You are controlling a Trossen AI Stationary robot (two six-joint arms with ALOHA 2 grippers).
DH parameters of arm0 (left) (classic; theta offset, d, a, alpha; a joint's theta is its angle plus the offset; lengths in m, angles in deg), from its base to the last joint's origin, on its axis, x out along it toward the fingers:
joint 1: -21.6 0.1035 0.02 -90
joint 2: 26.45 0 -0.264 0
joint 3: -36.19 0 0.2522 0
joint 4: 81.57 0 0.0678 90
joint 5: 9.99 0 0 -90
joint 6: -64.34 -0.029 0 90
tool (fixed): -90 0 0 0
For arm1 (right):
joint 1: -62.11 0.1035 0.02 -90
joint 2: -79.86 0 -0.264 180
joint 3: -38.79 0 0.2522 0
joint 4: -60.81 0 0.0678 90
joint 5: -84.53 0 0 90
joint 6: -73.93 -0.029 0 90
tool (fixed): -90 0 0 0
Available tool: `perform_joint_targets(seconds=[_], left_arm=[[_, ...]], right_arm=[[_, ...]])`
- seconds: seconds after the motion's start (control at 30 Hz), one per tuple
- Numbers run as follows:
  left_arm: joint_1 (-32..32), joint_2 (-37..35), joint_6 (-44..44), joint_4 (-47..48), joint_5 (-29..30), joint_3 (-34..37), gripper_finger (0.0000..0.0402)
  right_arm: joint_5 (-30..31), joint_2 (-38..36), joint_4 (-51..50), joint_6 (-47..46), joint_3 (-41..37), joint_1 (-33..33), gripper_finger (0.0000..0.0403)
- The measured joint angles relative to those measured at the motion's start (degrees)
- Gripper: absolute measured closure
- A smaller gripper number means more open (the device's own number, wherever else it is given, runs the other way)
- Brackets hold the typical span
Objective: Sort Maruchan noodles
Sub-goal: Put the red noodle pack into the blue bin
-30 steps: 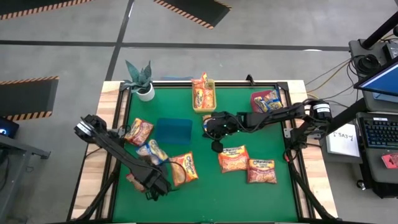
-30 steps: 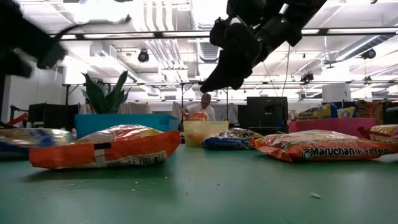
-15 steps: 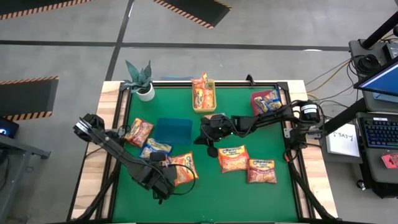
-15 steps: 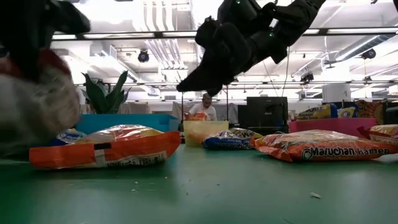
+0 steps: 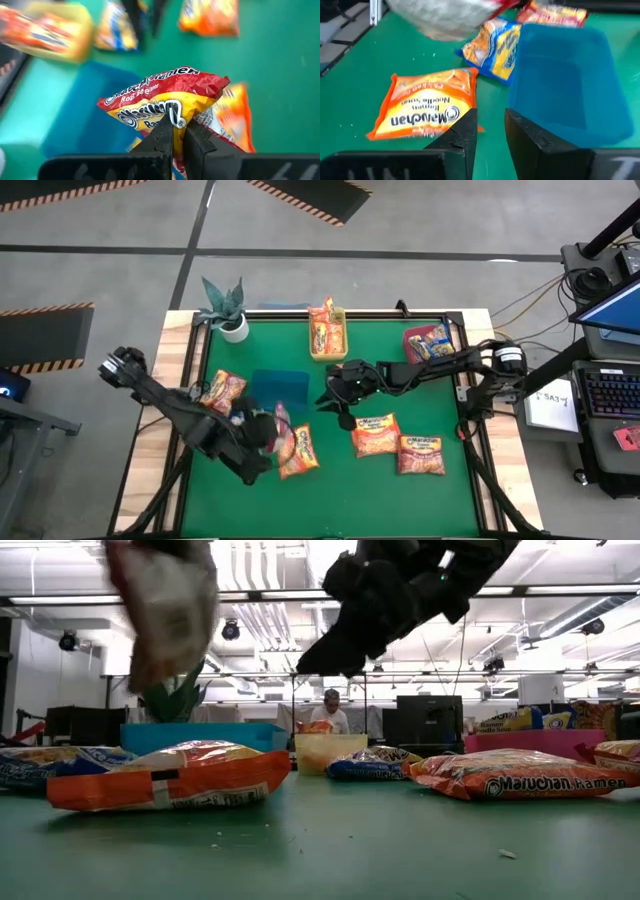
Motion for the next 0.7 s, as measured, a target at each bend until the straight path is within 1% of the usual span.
perform_joint_targets(seconds=[0.13, 0.23, 0.37, 0.43, 0.5, 0.63, 0.7], left_arm=[[4.1, -4.7, -0.1, -0.4, 4.2, 0.1, 0.0400], [8.8, -7.5, -0.8, -0.4, 6.7, 0.1, 0.0400], [15.5, -9.8, -4.7, -1.4, 7.2, 0.2, 0.0400], [18.9, -10.4, -7.5, -3.3, 6.9, 0.2, 0.0400], [22.1, -10.6, -11.0, -5.7, 4.3, 0.2, 0.0400], [29.1, -10.2, -16.8, -10.3, -6.3, 0.5, 0.0400], [32.2, -9.7, -19.2, -12.8, -9.6, 1.7, 0.0400]], right_arm=[[0.3, -3.2, -3.1, 2.4, 0.0, -0.5, 0.0300], [0.4, -5.6, -4.9, 3.7, 0.0, -1.2, 0.0298], [0.4, -8.4, -5.7, 4.9, 0.0, -2.5, 0.0302], [0.4, -9.7, -6.0, 5.6, 0.0, -3.4, 0.0305], [0.4, -11.1, -6.7, 5.8, 0.0, -4.4, 0.0305], [0.5, -13.3, -8.8, 5.0, 0.0, -6.3, 0.0301], [0.5, -14.2, -10.6, 4.2, 0.0, -6.8, 0.0298]])
